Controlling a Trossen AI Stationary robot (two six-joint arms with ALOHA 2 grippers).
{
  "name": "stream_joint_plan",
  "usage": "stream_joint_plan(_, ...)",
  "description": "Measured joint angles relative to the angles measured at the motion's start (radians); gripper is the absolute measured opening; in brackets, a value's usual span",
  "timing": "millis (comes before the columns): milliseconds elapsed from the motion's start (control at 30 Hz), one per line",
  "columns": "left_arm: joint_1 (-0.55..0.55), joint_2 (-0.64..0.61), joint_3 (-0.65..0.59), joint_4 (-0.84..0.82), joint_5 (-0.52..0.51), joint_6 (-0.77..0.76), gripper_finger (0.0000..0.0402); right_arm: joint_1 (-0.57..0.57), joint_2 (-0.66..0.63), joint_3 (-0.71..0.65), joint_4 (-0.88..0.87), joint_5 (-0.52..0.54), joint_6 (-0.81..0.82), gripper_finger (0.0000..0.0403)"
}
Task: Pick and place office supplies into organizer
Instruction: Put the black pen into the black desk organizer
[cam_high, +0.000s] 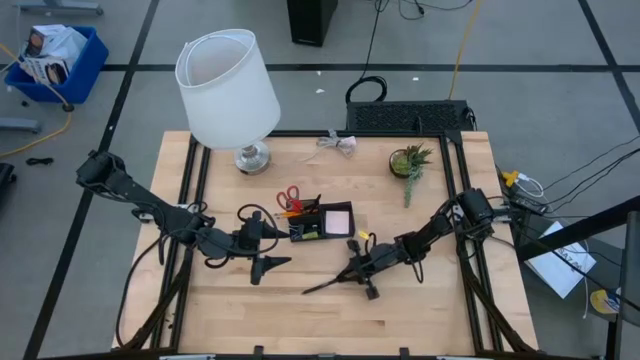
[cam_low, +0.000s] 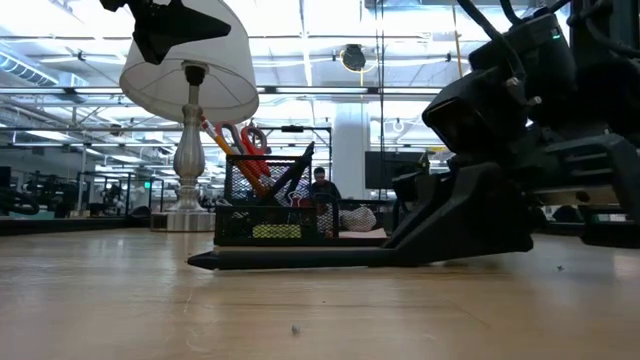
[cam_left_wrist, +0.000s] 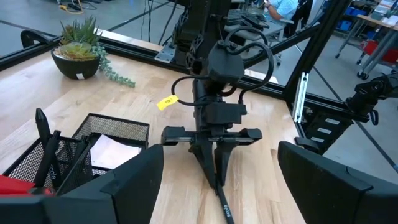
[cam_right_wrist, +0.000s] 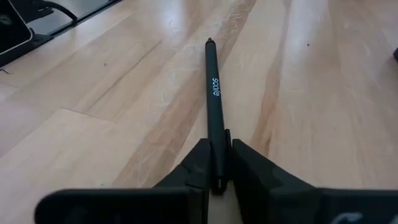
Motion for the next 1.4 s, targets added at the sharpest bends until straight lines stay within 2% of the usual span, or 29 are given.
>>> stream_joint_plan(133,0.000,0.000,0.000,0.000,0.000,0.000,0.0322,0.000,0.001,-0.002,0.039,-0.004,-0.001,0.0040)
stream_joint_plan(300,0.000,0.000,0.000,0.000,0.000,0.000,0.0325,0.005,-0.030,-0.004,0.044,-0.007,-0.016,0.0060)
stream_joint_plan(567,0.000,0.000,0.000,0.002,0.000,0.000,0.0317,0.016,-0.098,-0.004,0.036,0.007,-0.134,0.0040)
stream_joint_plan(767,0.000,0.000,0.000,0.002,0.000,0.000,0.0325,0.016,-0.159,-0.003,-0.071,0.107,-0.167,0.0054)
stream_joint_plan(967,0.001,0.000,0.000,0.013,0.000,0.016,0.0319,0.026,-0.206,-0.003,-0.147,0.136,-0.167,0.0046)
stream_joint_plan(1200,0.032,0.000,0.000,0.099,0.000,0.023,0.0321,0.055,-0.282,-0.003,-0.283,0.329,-0.222,0.0050)
stream_joint_plan(1400,0.032,0.000,0.000,0.114,0.002,0.001,0.0316,0.073,-0.362,-0.002,-0.345,0.360,-0.264,0.0047)
